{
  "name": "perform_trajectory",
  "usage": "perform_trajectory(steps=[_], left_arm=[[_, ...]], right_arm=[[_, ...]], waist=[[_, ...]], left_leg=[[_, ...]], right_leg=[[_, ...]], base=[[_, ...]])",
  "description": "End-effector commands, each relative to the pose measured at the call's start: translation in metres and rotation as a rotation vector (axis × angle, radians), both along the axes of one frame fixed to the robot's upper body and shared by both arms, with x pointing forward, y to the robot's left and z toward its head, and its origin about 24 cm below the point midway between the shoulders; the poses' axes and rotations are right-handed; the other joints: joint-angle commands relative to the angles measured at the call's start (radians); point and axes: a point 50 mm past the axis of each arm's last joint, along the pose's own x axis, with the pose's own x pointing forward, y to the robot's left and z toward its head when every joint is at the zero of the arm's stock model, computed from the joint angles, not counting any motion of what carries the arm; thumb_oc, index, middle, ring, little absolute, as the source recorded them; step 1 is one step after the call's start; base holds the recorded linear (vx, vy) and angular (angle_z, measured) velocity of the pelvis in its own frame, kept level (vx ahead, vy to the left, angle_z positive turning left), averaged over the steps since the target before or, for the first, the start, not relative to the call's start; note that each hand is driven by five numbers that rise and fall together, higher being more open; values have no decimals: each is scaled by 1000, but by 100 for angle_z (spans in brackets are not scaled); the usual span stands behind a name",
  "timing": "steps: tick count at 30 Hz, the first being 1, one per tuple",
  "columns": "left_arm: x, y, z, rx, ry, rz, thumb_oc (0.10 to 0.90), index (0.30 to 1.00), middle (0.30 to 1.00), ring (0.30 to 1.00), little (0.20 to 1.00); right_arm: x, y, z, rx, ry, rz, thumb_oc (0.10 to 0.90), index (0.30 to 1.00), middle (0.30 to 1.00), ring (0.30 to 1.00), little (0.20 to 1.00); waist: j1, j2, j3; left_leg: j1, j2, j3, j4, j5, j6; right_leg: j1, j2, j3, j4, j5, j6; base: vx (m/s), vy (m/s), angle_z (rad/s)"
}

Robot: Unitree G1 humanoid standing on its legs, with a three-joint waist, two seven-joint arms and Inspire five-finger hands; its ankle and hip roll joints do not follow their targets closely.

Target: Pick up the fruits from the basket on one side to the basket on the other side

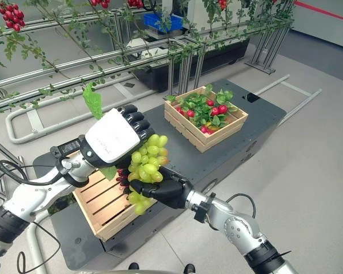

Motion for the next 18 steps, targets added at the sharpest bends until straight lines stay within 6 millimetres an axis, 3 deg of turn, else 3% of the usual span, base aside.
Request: perform_trajectory(steps=[1,9,15,16,17,18], left_arm=[[15,9,14,-57,-63,51,400,300,300,300,300],[16,9,13,-92,-32,63,400,300,300,300,300],[17,21,10,-137,-12,122,405,307,307,307,307],[17,24,9,-144,-8,136,502,453,453,453,453],[18,26,9,-148,-2,151,524,486,486,486,486],[18,28,9,-157,4,163,588,582,582,582,582]], right_arm=[[0,28,93,533,-349,128,400,300,300,300,300],[2,25,93,536,-361,113,400,300,300,300,300],[4,17,90,518,-352,47,400,300,300,300,300],[5,15,89,514,-350,31,400,300,300,300,300],[5,13,88,512,-349,17,400,300,300,300,300],[6,11,87,509,-349,3,400,300,300,300,300]], waist=[[4,-5,-56],[0,-5,-59],[-5,-7,-61],[-5,-7,-61],[-6,-8,-60],[-7,-8,-60]], left_leg=[[30,-5,16,2,-91,-25],[32,-3,20,2,-92,-24],[29,0,25,2,-91,-23],[28,0,25,2,-91,-23],[27,1,26,2,-91,-23],[26,2,27,2,-90,-23]], right_leg=[[39,-40,11,7,-41,52],[40,-37,14,6,-42,50],[36,-33,22,2,-40,48],[34,-32,24,2,-40,47],[33,-31,24,2,-40,47],[31,-29,25,2,-39,46]], base=[[-11,-3,-4],[-1,0,0],[0,0,0],[-18,-35,-2],[-17,-37,-2],[-15,-50,-2]])
